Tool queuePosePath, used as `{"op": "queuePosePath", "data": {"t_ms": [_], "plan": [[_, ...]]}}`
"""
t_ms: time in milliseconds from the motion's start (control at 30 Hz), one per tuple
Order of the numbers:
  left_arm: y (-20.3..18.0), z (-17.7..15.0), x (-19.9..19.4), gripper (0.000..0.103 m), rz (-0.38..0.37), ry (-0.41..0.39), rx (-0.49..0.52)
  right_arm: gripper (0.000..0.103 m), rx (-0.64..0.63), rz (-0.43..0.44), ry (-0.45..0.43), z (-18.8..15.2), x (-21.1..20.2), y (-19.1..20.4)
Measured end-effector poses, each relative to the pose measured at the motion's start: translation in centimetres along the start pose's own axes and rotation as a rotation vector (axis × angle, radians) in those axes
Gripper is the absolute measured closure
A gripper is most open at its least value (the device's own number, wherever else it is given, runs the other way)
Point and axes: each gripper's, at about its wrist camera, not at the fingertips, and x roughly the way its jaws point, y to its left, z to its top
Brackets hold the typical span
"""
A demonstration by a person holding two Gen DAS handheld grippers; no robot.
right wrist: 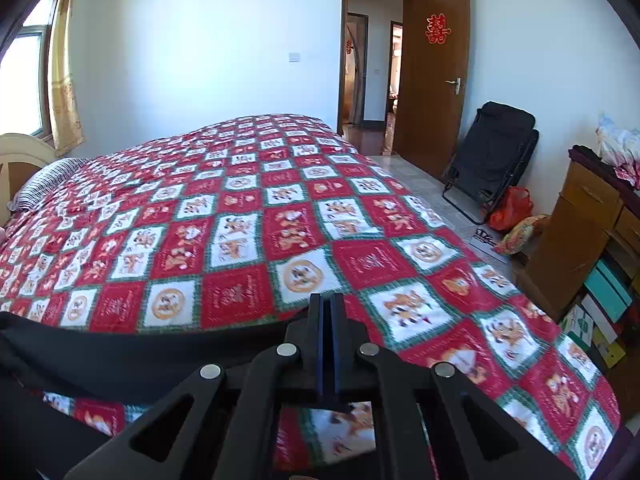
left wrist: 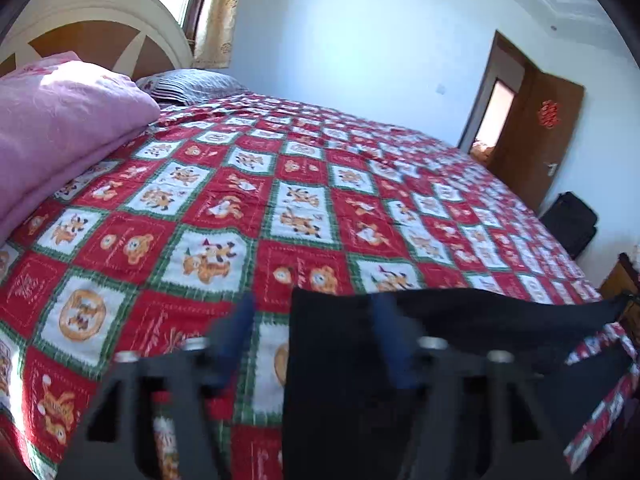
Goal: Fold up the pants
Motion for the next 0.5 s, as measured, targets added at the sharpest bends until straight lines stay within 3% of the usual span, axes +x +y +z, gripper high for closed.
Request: {"op": "queuePosePath", "data": {"t_ms": [100, 167, 233, 267, 300, 333, 400, 500], "plan": [[-0.5, 0.3, 2.6, 0.024, 0.007, 0.065, 0.004, 0.1, -0.018, 0.0, 0.002, 0.5, 0.8, 1.0], [-0.8, 0.2, 4.8, 0.03, 0.032, 0.135, 0.022, 0.1, -0.029, -0.009, 0.008, 0.9, 1.6, 1.3], [-0.8, -0.2, 6.4, 0.045, 0.054, 0.199, 0.033, 0.1, -0.033, -0.017, 0.012, 1.2, 2.2, 1.2], [-0.6, -0.3, 7.2, 0.059, 0.049, 0.228, 0.023, 0.1, -0.033, -0.024, 0.018, 1.5, 2.7, 1.0], [-0.6, -0.3, 7.5, 0.067, 0.032, 0.238, 0.013, 0.1, -0.032, -0.027, 0.022, 1.6, 3.0, 0.9], [-0.5, -0.2, 7.6, 0.068, 0.028, 0.229, 0.007, 0.1, -0.032, -0.031, 0.027, 1.7, 3.4, 0.9], [-0.7, -0.2, 7.5, 0.088, 0.024, 0.219, 0.027, 0.1, -0.041, -0.041, 0.038, 2.0, 4.3, 1.0], [-0.8, 0.1, 6.6, 0.09, 0.004, 0.195, 0.041, 0.1, -0.052, -0.053, 0.055, 2.4, 5.7, 1.4]]}}
